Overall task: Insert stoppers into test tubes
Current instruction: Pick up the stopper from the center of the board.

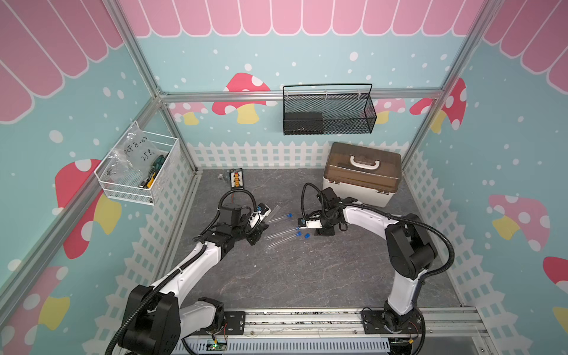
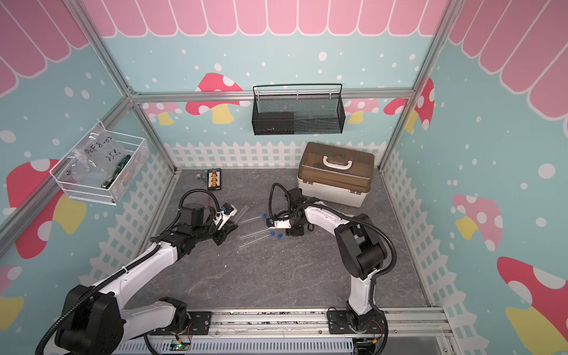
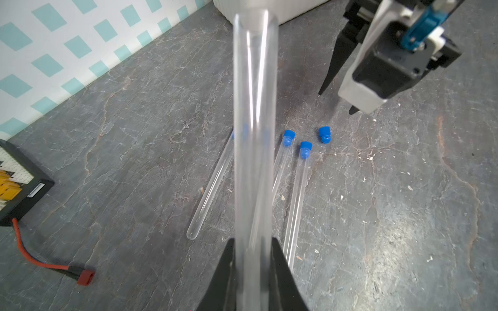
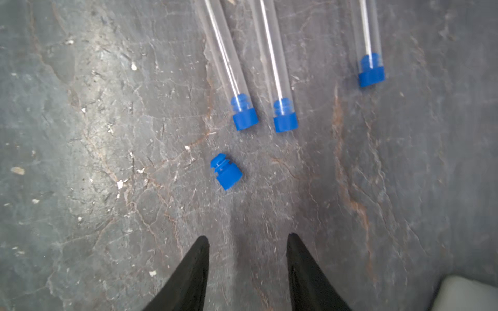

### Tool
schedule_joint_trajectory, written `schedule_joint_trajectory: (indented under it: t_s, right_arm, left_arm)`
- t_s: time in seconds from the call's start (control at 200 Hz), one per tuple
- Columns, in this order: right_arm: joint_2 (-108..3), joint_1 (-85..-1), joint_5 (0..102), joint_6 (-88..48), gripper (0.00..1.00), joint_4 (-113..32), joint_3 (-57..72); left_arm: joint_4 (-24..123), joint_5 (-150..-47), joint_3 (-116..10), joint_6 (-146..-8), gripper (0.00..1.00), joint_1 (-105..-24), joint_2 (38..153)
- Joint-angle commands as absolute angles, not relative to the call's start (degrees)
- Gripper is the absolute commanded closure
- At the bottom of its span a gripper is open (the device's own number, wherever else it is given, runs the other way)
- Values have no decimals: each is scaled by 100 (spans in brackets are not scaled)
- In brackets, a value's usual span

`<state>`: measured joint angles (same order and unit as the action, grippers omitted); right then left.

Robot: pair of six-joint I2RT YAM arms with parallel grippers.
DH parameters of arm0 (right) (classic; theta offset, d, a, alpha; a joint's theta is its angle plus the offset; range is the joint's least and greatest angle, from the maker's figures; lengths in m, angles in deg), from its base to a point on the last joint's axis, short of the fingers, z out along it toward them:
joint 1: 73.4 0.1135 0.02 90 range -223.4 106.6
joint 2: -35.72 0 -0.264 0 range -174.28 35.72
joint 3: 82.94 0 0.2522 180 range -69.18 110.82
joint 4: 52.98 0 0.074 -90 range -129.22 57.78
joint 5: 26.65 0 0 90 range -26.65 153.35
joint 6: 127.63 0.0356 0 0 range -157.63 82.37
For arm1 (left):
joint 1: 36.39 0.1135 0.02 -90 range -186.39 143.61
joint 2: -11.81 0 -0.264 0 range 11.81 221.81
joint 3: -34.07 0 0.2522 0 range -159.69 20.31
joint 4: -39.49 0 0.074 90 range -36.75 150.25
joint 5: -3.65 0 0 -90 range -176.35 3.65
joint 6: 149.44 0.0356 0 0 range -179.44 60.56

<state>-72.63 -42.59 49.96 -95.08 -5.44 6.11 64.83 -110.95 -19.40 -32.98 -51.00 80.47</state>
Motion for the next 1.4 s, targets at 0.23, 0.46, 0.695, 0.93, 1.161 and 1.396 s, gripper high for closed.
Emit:
schedule_joint_trajectory:
  t_s: [0.23, 0.46, 0.695, 0.93, 1.161, 1.396]
  right_arm:
    - [-8004, -4037, 4631, -10416, 58, 116, 1265]
    - [-8266, -4004, 4575, -10442, 65, 275, 1470]
    - [-8399, -3974, 4709, -10519, 71, 475, 1522]
    - [-8507, -3939, 4883, -10561, 74, 569, 1529]
    - [-8582, -3924, 4929, -10548, 78, 568, 1537]
    - [-8632, -3913, 4985, -10513, 80, 636, 1564]
  left_arm:
    - [6534, -11102, -1940, -3132, 100, -5053, 7972]
    - [6559, -11086, -1933, -3096, 100, -5054, 7976]
    - [6551, -11093, -1933, -3078, 100, -5052, 8001]
    - [6563, -11082, -1931, -3074, 100, -5045, 8010]
    - [6564, -11066, -1926, -3061, 100, -5046, 7993]
    - [6580, -11060, -1916, -3048, 100, -5037, 7993]
